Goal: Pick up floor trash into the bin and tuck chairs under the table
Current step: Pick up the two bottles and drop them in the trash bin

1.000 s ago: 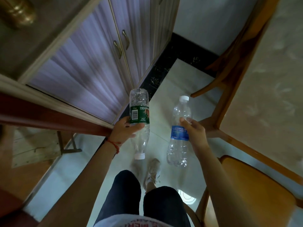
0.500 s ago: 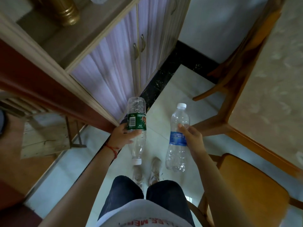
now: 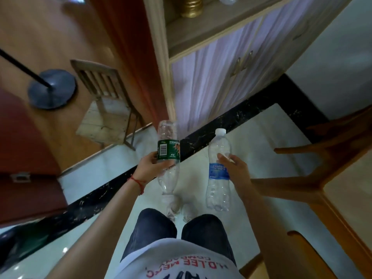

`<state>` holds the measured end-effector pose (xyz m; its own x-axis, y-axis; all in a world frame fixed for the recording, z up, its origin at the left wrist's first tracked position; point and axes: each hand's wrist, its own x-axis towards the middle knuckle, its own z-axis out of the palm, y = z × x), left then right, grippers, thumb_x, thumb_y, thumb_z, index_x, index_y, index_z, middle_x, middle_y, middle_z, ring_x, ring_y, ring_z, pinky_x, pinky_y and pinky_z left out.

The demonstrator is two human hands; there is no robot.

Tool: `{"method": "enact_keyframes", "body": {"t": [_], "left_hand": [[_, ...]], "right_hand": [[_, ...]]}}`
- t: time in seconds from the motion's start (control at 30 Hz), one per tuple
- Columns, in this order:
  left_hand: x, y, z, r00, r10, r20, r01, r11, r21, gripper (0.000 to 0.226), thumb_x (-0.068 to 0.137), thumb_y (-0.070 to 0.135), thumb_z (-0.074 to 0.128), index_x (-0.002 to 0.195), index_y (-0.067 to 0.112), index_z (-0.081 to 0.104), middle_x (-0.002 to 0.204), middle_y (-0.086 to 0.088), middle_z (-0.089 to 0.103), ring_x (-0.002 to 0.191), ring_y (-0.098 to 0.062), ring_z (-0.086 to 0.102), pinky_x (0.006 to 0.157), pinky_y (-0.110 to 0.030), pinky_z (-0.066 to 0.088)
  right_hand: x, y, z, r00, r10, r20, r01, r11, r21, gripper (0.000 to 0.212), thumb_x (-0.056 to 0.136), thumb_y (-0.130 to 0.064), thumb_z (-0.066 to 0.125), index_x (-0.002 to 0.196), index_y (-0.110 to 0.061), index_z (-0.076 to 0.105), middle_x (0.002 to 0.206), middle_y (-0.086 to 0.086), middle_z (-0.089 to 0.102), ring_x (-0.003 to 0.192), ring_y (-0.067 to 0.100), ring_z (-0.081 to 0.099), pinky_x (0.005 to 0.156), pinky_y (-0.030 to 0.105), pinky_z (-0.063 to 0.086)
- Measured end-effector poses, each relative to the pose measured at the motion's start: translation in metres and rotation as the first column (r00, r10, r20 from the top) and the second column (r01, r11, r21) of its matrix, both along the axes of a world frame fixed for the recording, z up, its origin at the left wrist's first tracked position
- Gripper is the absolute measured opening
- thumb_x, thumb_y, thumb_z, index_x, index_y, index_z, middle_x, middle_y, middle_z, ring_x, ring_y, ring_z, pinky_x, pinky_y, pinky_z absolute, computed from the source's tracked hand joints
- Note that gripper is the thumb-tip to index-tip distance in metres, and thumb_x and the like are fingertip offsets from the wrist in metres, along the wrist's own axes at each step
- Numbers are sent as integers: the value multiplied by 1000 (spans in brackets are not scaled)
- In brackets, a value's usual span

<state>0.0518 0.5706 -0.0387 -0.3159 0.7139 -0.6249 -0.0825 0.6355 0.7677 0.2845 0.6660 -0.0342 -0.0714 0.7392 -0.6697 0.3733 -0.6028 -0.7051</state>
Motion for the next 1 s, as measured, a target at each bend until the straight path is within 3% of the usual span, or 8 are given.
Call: {"method": "enact_keyframes", "body": {"t": [0.1,0.2,0.27,0.4,0.53,0.73,0.9,1.0], "left_hand": [[-7,-29,6,992,128,14,-128,992,4,37,74,17,73,107,16,57,91,2,66,77,-12,64,60,-20,52],[-15,-60,12,969,246,18,-246,969,19,24,72,21,74,91,24,60,87,6,67,74,-8,65,57,-17,53],[-19,-83,14,950,311,7,-311,950,36,22,72,21,74,88,26,60,87,4,68,73,-8,66,54,-16,52],[-30,-131,17,890,456,0,-456,889,36,29,72,20,74,97,19,60,91,-1,67,78,-13,65,55,-20,54],[-43,-181,17,814,581,22,-581,814,18,37,71,21,75,104,14,58,92,-2,67,81,-14,65,61,-26,56],[-68,-262,13,696,717,29,-717,697,-2,44,72,24,75,109,11,57,96,-7,65,79,-16,63,64,-29,53],[-87,-335,11,558,829,22,-829,559,-12,45,71,24,75,108,9,56,91,-5,65,79,-16,62,60,-25,51],[-94,-377,9,482,876,13,-876,482,-15,45,71,26,75,108,10,56,90,-3,65,80,-17,63,61,-26,52]], "right_hand": [[-16,-4,3,993,115,-30,-114,993,23,54,81,-38,64,124,-9,50,115,9,59,101,23,59,78,26,47],[-38,-7,5,979,204,-13,-203,979,8,49,83,-31,64,120,-3,51,112,15,60,93,26,61,74,29,52],[-56,-12,7,959,283,-10,-283,959,3,41,83,-31,64,113,-4,56,109,16,61,95,29,62,85,38,52],[-92,-31,15,886,463,-22,-461,885,62,20,84,-31,62,93,-13,62,97,11,63,83,20,61,76,31,49],[-130,-59,24,827,560,-57,-557,828,63,7,81,-29,66,77,-23,63,87,5,64,83,19,60,79,33,48],[-193,-112,25,775,624,-103,-624,781,32,33,75,-26,73,100,-5,66,94,10,67,81,19,63,75,29,51],[-247,-170,24,683,723,-105,-727,687,-3,36,73,-31,74,99,-8,66,98,11,67,86,22,64,85,41,52],[-277,-205,24,586,808,-70,-809,587,2,45,75,-36,71,109,-9,61,105,12,65,93,25,65,90,43,52]]}}
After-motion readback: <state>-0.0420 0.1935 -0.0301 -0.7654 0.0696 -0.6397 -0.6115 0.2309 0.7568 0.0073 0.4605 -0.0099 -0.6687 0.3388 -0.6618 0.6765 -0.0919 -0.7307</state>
